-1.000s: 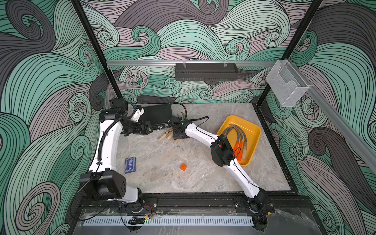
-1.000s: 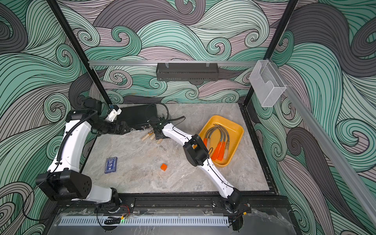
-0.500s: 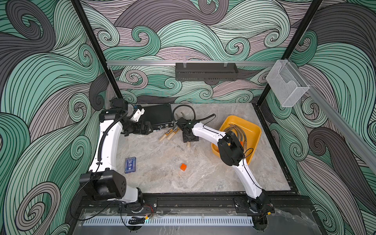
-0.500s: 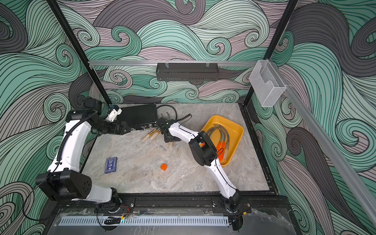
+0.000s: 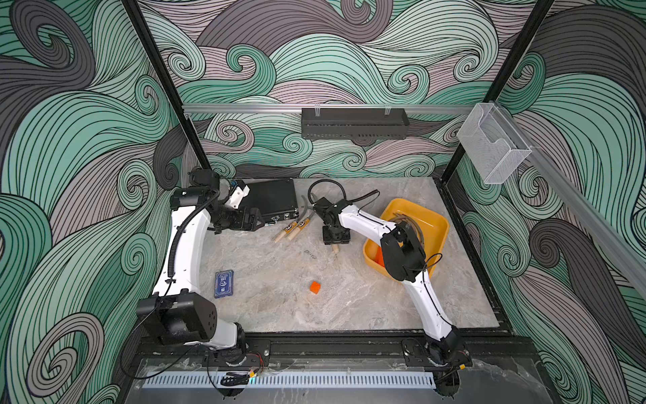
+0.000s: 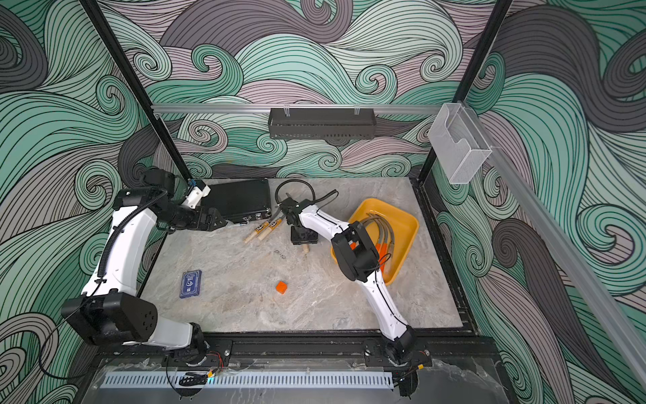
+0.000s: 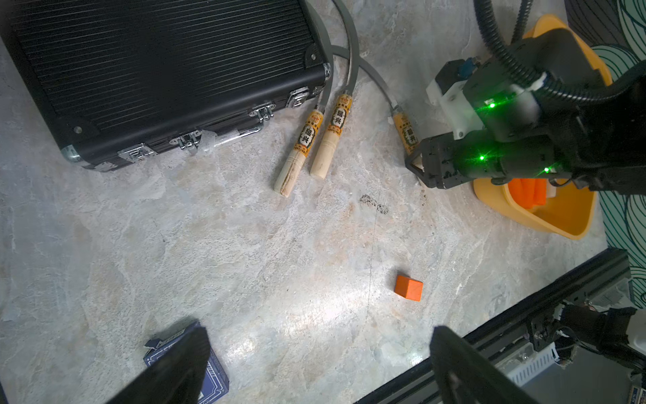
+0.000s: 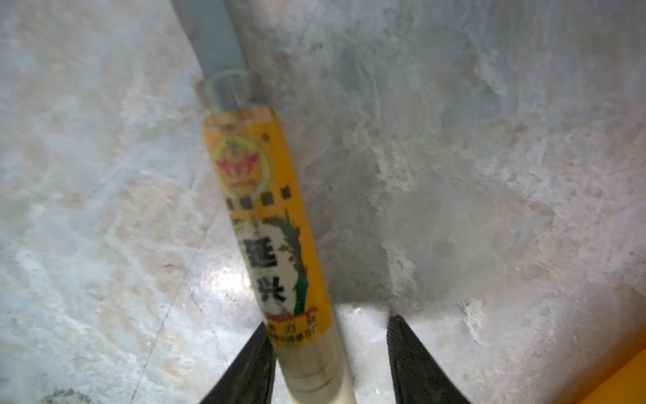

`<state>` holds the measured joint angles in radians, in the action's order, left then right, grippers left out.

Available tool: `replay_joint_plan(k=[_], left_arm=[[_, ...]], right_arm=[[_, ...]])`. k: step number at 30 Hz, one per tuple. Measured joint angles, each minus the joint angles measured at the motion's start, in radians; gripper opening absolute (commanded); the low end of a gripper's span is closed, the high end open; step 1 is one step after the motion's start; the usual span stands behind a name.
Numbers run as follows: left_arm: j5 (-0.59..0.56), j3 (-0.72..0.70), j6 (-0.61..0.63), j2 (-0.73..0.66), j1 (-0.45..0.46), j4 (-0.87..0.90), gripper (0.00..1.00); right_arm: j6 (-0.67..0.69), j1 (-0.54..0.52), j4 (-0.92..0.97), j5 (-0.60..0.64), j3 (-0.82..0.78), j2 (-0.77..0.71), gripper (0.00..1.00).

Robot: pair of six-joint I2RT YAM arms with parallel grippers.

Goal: Put small sickles into storage boxes
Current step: Pick up the sickle at the center of the board, then place the sickle in the storage box.

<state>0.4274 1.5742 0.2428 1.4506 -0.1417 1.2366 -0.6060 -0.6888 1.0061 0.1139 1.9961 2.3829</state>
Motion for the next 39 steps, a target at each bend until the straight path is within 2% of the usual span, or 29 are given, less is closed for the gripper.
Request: replay_joint_plan(k=[7, 15, 19, 26, 39], left_arm=[[0.003, 0.0, 0.001, 0.0, 0.0, -0.001, 0.99], [0.003, 0.0, 0.004, 0.0, 0.0, -0.001, 0.98], [0.003, 0.002, 0.005, 0.0, 0.0, -0.001, 0.99], [0.004, 0.003, 0.005, 0.002, 0.0, -0.003, 0.99], [0.005, 0.036, 0.011, 0.016, 0.0, -0.003, 0.99]], right_arm=[[0.021, 0.029, 0.027, -0.041, 0.0, 0.0, 0.44], [0.047, 0.037, 0.038, -0.07, 0.001, 0.0, 0.28], [0.063, 0.037, 0.045, -0.071, 0.001, 0.0, 0.24], [0.114, 0.042, 0.054, -0.069, 0.001, -0.002, 0.08], [0.158, 0.133, 0.116, -0.136, 0.008, -0.101, 0.02]])
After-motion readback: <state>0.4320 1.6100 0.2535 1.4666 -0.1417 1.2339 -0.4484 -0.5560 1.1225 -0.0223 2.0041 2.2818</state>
